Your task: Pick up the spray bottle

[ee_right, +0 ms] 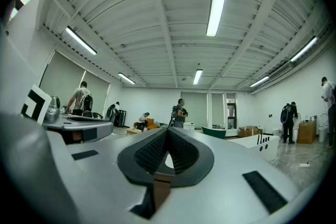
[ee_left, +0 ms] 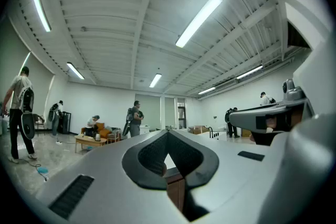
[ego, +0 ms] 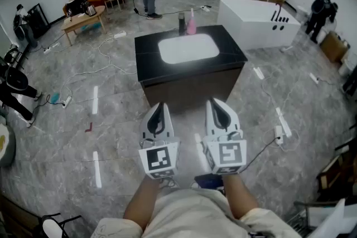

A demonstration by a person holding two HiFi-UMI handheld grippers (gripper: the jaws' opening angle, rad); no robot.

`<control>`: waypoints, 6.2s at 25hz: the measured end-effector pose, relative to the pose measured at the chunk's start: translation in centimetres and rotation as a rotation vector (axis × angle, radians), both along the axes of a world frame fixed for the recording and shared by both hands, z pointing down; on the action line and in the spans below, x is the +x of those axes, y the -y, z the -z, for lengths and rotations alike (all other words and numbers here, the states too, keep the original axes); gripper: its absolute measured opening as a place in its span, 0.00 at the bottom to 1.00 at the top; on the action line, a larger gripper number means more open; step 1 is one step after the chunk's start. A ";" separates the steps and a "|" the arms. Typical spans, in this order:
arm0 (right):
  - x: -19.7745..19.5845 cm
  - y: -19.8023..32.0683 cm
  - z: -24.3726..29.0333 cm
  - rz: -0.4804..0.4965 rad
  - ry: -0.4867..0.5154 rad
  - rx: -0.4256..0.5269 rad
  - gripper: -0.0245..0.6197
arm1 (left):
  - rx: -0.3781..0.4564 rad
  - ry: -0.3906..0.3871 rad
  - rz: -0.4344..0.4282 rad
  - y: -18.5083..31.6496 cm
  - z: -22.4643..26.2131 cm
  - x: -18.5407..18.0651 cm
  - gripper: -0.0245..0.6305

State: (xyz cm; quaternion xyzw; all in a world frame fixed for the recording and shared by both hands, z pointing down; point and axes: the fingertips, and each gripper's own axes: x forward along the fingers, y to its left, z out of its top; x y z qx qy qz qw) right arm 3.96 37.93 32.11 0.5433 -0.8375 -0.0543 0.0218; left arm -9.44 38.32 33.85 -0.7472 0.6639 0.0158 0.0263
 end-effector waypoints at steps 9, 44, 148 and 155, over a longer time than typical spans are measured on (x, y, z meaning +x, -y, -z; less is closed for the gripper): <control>-1.4 0.2 0.1 -0.006 -0.004 0.006 0.04 | -0.002 0.000 -0.019 0.5 -0.2 -0.9 0.04; -0.5 11.4 -0.3 -0.030 0.091 0.050 0.05 | 0.037 -0.033 -0.020 11.3 0.2 -1.4 0.04; 2.5 73.4 -3.9 0.003 0.044 -0.019 0.05 | -0.030 0.007 0.009 71.9 -3.0 3.8 0.04; 1.4 74.9 -5.8 -0.038 0.012 -0.052 0.05 | -0.032 0.001 -0.007 72.3 -3.4 3.1 0.04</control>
